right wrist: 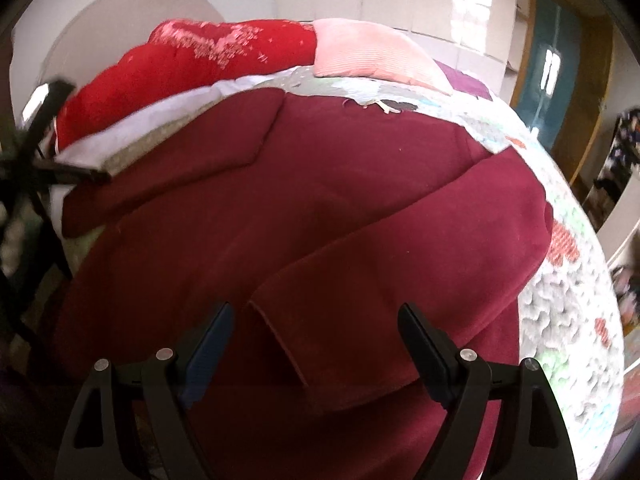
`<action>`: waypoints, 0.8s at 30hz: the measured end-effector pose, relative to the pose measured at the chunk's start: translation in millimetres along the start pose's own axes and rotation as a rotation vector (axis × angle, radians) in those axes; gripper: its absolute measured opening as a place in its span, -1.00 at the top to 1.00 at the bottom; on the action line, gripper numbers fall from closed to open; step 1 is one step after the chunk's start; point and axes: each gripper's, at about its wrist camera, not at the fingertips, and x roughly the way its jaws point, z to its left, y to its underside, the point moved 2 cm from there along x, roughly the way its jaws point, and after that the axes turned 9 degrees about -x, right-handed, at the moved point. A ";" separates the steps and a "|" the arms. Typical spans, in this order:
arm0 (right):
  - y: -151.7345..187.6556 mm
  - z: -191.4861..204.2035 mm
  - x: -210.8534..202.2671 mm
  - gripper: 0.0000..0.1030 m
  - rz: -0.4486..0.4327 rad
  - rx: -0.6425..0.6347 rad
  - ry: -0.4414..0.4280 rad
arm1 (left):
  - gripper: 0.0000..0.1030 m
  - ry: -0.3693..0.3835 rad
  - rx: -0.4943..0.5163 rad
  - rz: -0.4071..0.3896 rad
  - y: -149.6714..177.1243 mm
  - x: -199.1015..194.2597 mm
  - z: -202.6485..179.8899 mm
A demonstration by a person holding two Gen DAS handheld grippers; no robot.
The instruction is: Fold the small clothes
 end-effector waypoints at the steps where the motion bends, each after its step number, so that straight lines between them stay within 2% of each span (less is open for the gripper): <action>1: 1.3 1.5 1.6 -0.69 0.006 -0.018 0.032 | 0.93 -0.042 -0.036 -0.008 -1.4 -1.2 13.0; 2: 2.2 2.1 3.6 -0.65 0.012 -0.034 0.063 | 0.93 -0.057 -0.069 -0.006 -3.1 -2.3 21.1; 3: 3.4 1.6 5.7 -0.37 0.013 -0.042 0.069 | 0.93 -0.050 -0.110 -0.002 -3.5 -4.7 28.5; 4: 2.9 0.4 6.9 0.10 0.015 -0.034 0.039 | 0.93 0.002 -0.168 0.005 -5.2 -9.0 38.1; 5: 3.9 -1.3 6.1 0.33 0.010 -0.019 0.015 | 0.92 0.051 -0.196 0.007 -7.7 -12.2 41.9; 6: 3.1 -4.8 3.8 0.67 0.001 0.009 -0.024 | 0.88 0.102 -0.223 0.001 -8.2 -16.7 44.1; 7: 0.8 -10.1 0.2 0.87 -0.012 0.044 -0.062 | 0.80 0.130 -0.233 -0.006 -7.2 -19.3 44.2; 9: -2.7 -26.2 -11.1 0.88 -0.042 0.093 -0.041 | 0.30 0.170 -0.221 -0.006 -7.5 -22.3 35.7; 10: -2.5 -37.4 -17.8 0.92 -0.052 0.111 0.010 | 0.23 0.174 -0.209 -0.006 -6.1 -22.6 32.1; 11: -1.5 -53.2 -24.7 0.92 -0.056 0.128 0.091 | 0.21 0.171 -0.190 -0.010 -5.7 -22.1 27.3; 12: 1.1 -66.8 -30.5 0.92 -0.063 0.151 0.134 | 0.21 0.170 -0.169 -0.015 -4.7 -21.0 22.2; 13: 6.8 -92.9 -39.4 0.93 -0.063 0.210 0.200 | 0.21 0.167 -0.142 -0.020 -5.9 -19.9 16.0; 15: 23.2 -141.5 -54.3 0.93 -0.034 0.323 0.337 | 0.11 0.162 -0.113 -0.022 -3.9 -17.6 2.5; 16: 38.9 -173.2 -64.9 0.93 -0.010 0.394 0.443 | 0.05 0.165 -0.091 -0.022 -5.0 -16.6 -2.0; 18: 61.1 -208.3 -80.1 0.93 0.030 0.475 0.583 | -0.17 0.169 -0.029 -0.018 -8.0 -8.4 -15.3; 19: 74.0 -225.1 -88.9 0.92 0.048 0.517 0.645 | -0.19 0.168 0.014 -0.016 -11.6 -2.6 -26.0; 21: 95.3 -243.4 -103.3 0.92 0.057 0.584 0.681 | -0.28 0.170 0.085 -0.007 -16.3 8.4 -41.8; 24: 107.7 -246.5 -108.2 0.91 0.048 0.618 0.648 | -0.32 0.155 0.225 0.013 -17.1 29.0 -75.2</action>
